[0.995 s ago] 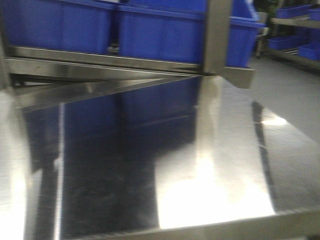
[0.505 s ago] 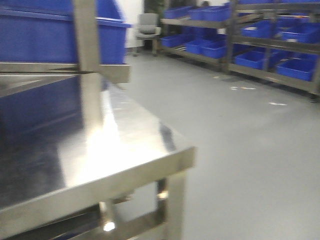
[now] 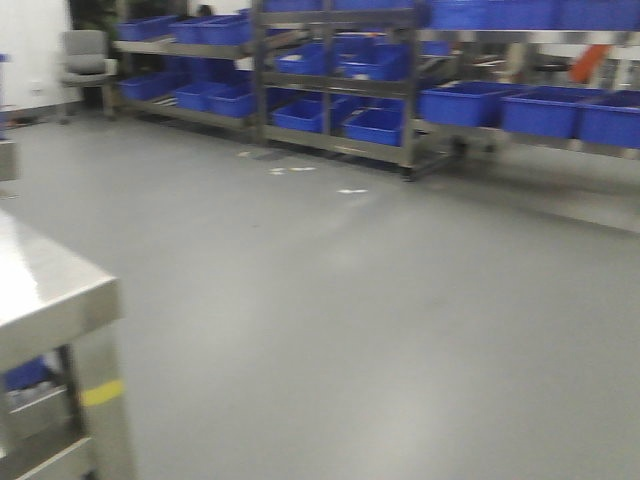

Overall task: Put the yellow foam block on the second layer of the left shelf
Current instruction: 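Turn the base away from the table holding the cube in the right gripper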

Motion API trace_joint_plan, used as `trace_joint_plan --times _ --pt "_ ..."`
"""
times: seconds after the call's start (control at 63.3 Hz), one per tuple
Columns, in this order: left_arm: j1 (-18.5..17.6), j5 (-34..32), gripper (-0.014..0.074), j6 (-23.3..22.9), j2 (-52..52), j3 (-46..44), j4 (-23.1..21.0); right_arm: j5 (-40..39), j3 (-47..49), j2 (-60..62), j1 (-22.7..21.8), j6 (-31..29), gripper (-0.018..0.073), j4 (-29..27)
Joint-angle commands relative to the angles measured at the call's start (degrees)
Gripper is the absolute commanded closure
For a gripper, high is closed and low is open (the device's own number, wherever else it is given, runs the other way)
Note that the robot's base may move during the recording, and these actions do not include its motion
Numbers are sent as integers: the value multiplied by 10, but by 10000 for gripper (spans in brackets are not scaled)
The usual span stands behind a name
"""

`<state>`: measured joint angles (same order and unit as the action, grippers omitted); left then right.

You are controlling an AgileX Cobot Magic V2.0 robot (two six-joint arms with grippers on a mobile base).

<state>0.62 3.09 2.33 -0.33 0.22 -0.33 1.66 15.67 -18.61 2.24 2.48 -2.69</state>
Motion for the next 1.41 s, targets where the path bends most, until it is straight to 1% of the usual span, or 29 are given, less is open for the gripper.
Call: trace_joint_plan --times 0.0,1.39 --pt "-2 -47 472 -2 -10 14 -3 -49 16 -2 -3 -5 77 2" --pt "-2 -47 472 -2 -10 14 -3 -49 16 -2 -3 -5 77 2"
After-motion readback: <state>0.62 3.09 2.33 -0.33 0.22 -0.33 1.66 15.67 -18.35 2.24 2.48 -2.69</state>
